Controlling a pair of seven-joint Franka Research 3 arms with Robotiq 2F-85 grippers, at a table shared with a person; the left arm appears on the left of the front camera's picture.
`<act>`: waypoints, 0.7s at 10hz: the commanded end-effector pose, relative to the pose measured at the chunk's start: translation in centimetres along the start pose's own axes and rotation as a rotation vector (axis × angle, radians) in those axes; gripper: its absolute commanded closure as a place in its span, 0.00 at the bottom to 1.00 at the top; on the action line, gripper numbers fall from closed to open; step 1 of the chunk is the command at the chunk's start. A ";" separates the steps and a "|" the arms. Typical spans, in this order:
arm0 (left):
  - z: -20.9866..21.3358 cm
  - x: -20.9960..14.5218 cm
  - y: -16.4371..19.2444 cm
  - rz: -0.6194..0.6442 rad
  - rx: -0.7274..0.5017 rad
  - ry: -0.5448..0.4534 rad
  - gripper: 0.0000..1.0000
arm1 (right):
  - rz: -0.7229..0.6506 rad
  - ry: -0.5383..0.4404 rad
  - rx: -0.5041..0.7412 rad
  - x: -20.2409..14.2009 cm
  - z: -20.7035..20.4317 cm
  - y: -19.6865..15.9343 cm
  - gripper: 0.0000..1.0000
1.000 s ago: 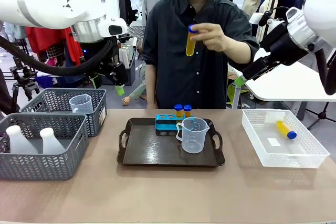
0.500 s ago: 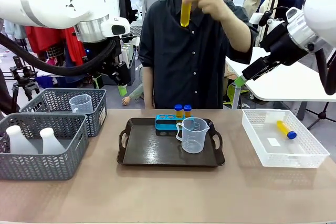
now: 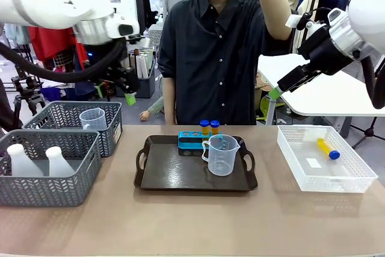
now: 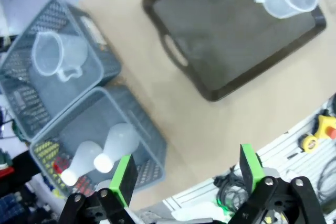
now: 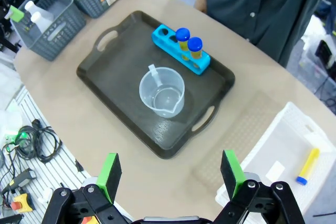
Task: Prepare the laboratory tools.
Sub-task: Pick up one Small flask and place it on the Handle tray.
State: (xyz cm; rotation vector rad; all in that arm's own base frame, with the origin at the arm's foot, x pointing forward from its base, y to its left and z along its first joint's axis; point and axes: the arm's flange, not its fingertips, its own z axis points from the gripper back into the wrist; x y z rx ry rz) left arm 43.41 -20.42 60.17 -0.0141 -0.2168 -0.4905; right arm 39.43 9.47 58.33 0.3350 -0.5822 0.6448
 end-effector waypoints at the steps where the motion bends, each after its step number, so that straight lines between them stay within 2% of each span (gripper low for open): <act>1: 0.0 -4.0 3.3 0.144 0.069 -0.017 0.00 | -0.002 -0.004 0.009 0.0 0.0 0.0 0.00; 3: -1.8 -6.6 6.7 0.289 0.128 -0.050 0.00 | -0.002 -0.004 0.009 0.0 0.0 0.0 0.00; 7: -7.5 -10.4 11.1 0.441 0.103 -0.002 0.00 | -0.002 -0.004 0.009 0.0 0.0 0.0 0.00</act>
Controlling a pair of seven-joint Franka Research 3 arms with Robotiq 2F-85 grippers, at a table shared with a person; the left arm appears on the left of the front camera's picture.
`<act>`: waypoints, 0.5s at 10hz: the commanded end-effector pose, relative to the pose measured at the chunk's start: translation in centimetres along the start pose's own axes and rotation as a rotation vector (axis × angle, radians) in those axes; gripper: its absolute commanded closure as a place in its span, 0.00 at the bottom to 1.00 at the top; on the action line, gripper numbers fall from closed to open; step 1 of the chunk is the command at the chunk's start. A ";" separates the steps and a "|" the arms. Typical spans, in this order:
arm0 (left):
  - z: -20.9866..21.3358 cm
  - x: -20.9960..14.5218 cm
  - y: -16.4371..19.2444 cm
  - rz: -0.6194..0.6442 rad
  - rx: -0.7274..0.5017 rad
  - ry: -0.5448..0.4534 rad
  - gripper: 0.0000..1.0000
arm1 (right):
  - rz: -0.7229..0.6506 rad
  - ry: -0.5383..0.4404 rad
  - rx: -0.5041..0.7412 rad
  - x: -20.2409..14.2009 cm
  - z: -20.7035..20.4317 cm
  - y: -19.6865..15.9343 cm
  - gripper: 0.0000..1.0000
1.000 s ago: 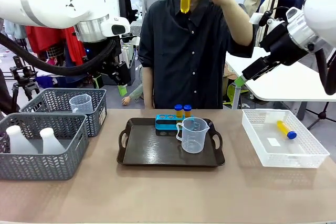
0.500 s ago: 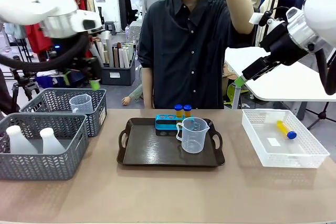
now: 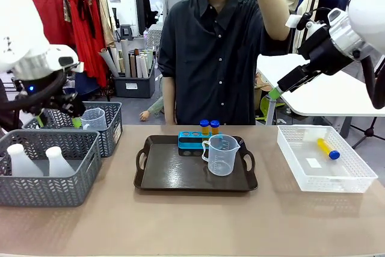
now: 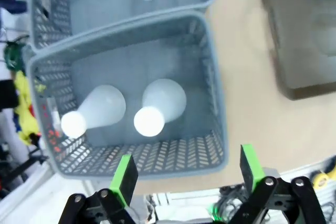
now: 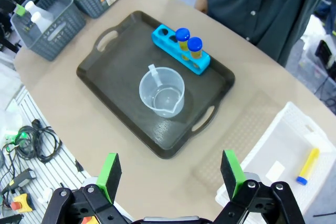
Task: Prepare the laboratory tools.
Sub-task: Pick up one Small flask and place it on the Handle tray.
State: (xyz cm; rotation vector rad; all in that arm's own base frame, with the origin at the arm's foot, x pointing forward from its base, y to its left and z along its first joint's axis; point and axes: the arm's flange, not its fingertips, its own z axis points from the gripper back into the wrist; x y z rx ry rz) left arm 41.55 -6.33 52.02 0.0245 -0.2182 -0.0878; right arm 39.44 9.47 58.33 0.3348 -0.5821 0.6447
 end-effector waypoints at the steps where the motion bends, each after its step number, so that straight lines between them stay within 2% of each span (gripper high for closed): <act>1: -2.3 -1.0 1.1 0.088 0.035 -0.003 0.00 | -0.002 -0.004 0.009 0.0 0.0 0.0 0.00; 5: -7.1 -1.3 3.8 0.155 0.028 0.009 0.00 | -0.002 -0.004 0.009 0.0 0.0 0.0 0.00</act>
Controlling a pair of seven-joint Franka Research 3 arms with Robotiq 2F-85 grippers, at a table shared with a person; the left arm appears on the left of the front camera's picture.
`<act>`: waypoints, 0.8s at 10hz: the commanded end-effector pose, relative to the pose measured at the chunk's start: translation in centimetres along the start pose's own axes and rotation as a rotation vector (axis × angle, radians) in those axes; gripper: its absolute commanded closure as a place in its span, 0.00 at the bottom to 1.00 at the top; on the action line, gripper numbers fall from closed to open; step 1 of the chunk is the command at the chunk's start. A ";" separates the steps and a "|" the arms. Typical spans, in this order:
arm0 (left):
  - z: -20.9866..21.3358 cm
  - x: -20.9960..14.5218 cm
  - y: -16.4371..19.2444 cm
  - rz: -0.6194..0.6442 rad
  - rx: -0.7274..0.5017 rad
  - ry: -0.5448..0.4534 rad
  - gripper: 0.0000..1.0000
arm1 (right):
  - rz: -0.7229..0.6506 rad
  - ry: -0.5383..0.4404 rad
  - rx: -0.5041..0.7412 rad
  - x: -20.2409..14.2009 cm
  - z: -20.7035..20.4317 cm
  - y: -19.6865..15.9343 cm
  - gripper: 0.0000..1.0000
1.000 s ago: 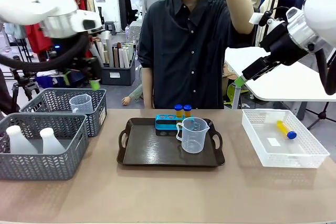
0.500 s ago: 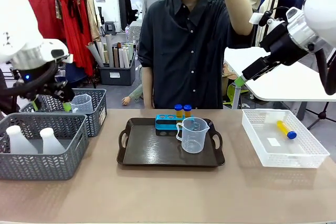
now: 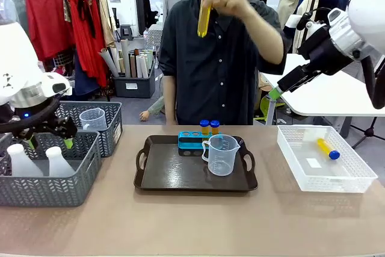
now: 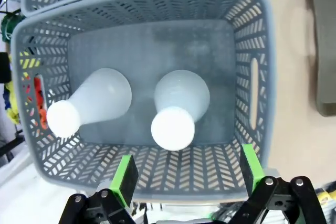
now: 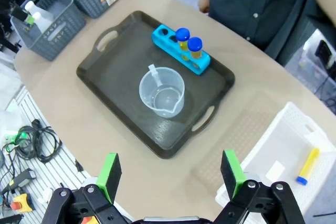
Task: Prepare the laboratory tools.
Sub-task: Pick up one Small flask and place it on the Handle tray.
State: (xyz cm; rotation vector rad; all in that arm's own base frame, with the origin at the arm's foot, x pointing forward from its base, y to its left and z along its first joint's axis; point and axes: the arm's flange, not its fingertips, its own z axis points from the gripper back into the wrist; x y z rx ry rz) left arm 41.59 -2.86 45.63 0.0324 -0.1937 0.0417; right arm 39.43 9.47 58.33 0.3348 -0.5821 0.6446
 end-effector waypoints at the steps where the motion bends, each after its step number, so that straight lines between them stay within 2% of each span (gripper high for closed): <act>1: -1.7 0.5 1.1 0.039 -0.013 -0.010 0.00 | -0.002 -0.004 0.009 0.0 0.0 0.0 0.00; 7: -3.8 1.5 1.3 0.055 -0.053 -0.002 0.00 | -0.002 -0.004 0.009 0.0 0.0 0.0 0.00; 8: -3.9 1.5 1.2 0.052 -0.047 0.006 0.12 | -0.002 -0.004 0.009 0.0 0.0 0.0 0.00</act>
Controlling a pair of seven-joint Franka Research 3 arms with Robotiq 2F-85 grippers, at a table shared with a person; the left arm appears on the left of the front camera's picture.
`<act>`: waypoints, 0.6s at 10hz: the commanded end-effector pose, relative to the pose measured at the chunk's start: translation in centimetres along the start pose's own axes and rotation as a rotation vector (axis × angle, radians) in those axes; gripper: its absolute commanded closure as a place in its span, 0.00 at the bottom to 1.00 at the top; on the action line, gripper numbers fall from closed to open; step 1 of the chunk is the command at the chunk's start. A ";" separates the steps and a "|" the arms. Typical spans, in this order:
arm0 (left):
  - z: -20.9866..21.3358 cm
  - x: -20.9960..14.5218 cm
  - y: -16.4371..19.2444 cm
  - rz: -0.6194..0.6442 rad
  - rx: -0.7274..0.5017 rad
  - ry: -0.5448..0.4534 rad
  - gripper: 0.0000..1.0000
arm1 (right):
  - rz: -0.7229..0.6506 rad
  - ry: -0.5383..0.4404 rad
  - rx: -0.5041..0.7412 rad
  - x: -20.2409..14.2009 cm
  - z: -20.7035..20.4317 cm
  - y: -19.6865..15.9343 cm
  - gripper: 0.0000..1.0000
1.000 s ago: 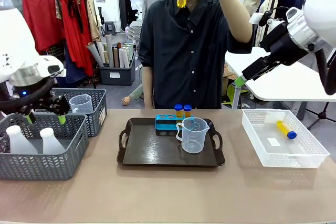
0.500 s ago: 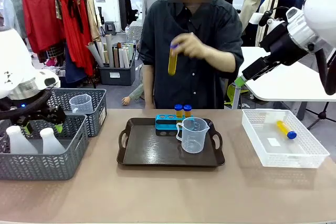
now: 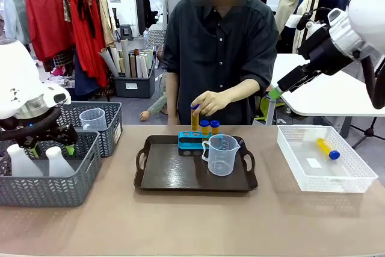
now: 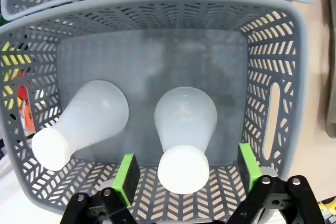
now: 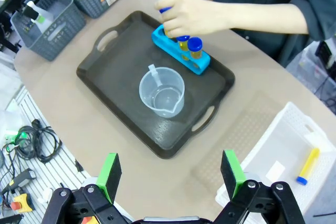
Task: Prepare the laboratory tools.
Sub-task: Pick up one Small flask and place it on the Handle tray.
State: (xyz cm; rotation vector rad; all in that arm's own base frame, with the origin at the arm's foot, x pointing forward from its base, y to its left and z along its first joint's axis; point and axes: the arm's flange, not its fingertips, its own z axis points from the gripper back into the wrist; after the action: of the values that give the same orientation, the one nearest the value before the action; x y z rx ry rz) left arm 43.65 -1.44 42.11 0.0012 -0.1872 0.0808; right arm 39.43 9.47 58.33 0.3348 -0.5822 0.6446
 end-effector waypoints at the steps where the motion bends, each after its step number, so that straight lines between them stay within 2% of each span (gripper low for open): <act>1: -0.2 0.0 -0.1 0.009 -0.015 0.006 0.31 | -0.002 -0.004 0.009 0.0 0.0 0.0 0.00; 4: -0.3 0.1 -0.1 0.007 -0.019 0.013 0.90 | -0.002 -0.004 0.009 0.0 0.0 0.0 0.00; 5: -0.4 0.0 -0.1 0.009 -0.016 0.016 1.00 | -0.002 -0.004 0.009 0.0 0.0 0.0 0.00; 6: -0.4 -0.1 -0.1 0.014 -0.016 0.017 1.00 | -0.002 -0.004 0.009 0.0 0.0 0.0 0.00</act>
State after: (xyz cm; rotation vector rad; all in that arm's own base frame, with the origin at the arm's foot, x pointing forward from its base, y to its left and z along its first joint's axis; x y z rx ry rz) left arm 43.69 -1.54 41.74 0.0013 -0.1765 0.0786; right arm 39.43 9.47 58.33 0.3348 -0.5822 0.6446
